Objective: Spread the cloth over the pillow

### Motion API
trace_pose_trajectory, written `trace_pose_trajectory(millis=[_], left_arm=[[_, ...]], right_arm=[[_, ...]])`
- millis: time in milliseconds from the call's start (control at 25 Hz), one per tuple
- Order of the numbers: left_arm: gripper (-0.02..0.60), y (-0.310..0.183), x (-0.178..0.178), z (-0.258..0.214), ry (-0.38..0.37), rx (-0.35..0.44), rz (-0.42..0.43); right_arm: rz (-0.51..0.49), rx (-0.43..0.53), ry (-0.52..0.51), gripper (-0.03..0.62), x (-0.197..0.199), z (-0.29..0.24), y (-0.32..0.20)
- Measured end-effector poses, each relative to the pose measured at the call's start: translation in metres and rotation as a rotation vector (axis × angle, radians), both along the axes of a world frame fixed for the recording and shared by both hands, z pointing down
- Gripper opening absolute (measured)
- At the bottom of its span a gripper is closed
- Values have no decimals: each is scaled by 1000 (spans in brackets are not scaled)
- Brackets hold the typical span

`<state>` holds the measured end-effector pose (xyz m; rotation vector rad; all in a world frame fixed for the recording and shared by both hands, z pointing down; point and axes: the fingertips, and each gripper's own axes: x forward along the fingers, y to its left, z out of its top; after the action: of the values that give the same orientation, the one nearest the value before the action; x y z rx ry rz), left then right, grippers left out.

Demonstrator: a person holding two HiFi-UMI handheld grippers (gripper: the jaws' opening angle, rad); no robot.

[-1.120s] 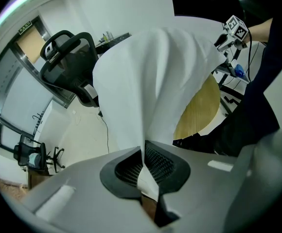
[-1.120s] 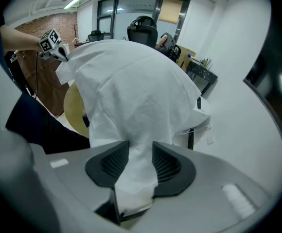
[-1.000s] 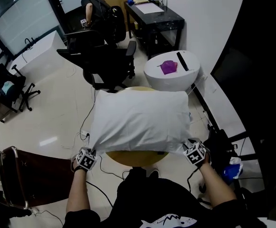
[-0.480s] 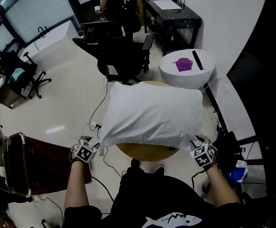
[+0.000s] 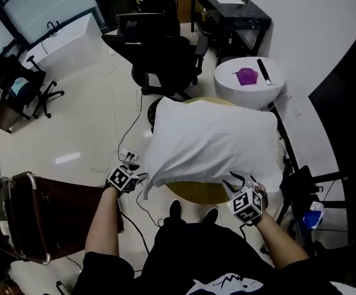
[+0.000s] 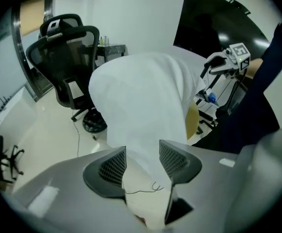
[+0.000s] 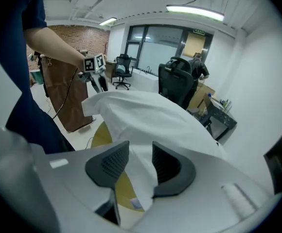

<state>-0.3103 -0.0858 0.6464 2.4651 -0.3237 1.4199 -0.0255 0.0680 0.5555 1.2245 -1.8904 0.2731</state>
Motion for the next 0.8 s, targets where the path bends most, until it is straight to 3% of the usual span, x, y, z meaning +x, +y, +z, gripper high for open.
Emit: trace_pose_trajectory(millis=[200,360,520,640,800], left_arm=[[204,-5,2,29,80,-148,66],[178,-1,15,31,159,-205,170],[92,3,21,31,168,-199,277],[33,4,20,28,170,-179,331],[0,1,16,25,168,-133,373]], right_arm=[[-26,-43,-50,161,-71,7,-18],[-36,-94,-120,160,-122,23,-26],[-8,-195,-266,160,-164,45,-31],[-16,-255,-309,160,-190,67,-31],[19,-337,-450,160,-221,87,-33]])
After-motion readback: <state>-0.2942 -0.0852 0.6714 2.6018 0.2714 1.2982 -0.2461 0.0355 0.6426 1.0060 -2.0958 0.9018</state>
